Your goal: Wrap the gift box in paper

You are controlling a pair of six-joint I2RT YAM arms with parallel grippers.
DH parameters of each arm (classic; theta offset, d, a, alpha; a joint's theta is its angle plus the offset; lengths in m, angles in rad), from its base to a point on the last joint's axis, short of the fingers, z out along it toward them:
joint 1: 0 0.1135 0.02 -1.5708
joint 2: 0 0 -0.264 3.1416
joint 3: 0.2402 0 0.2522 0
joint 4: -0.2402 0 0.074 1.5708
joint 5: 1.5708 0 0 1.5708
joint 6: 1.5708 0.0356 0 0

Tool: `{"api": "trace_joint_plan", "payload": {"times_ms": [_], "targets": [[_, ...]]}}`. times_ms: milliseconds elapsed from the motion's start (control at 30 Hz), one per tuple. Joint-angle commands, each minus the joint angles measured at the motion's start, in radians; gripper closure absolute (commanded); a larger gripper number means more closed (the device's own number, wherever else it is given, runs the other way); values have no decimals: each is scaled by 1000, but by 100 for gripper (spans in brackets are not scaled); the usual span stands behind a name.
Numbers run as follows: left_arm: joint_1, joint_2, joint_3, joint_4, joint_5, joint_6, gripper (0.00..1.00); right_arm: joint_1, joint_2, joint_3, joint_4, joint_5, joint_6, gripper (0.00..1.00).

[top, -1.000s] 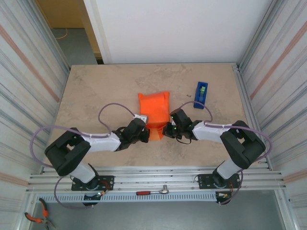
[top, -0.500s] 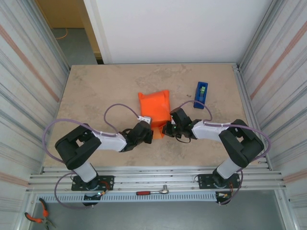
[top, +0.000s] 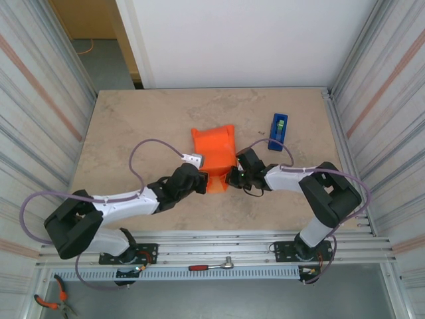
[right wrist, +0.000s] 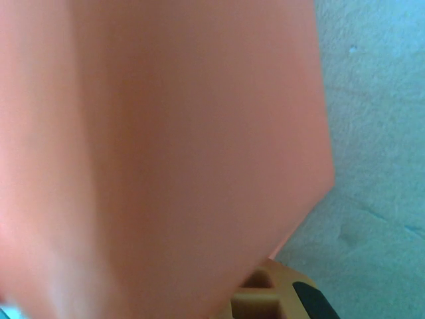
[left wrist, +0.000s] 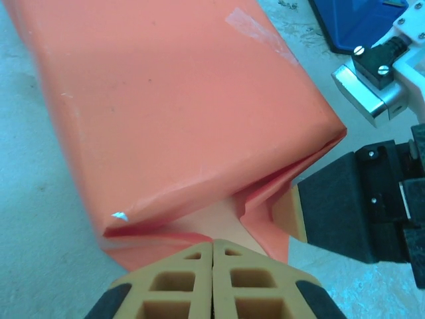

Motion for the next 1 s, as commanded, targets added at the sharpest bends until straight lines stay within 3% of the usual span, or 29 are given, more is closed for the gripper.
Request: {"api": "trace_joint_plan", "payload": {"times_ms": [0, 367, 700, 967], "targets": [[12, -8, -27, -42, 6, 15, 91, -12, 26, 37, 0, -19, -39, 100], [11, 147, 1, 25, 15, 25, 96, -15, 22, 18, 3, -23, -43, 100], [12, 309, 27, 147, -119, 42, 99, -17, 47, 18, 14, -34, -43, 100], [-20, 248, -4, 146, -153, 51, 99, -16, 28, 5, 11, -34, -43, 100]]}}
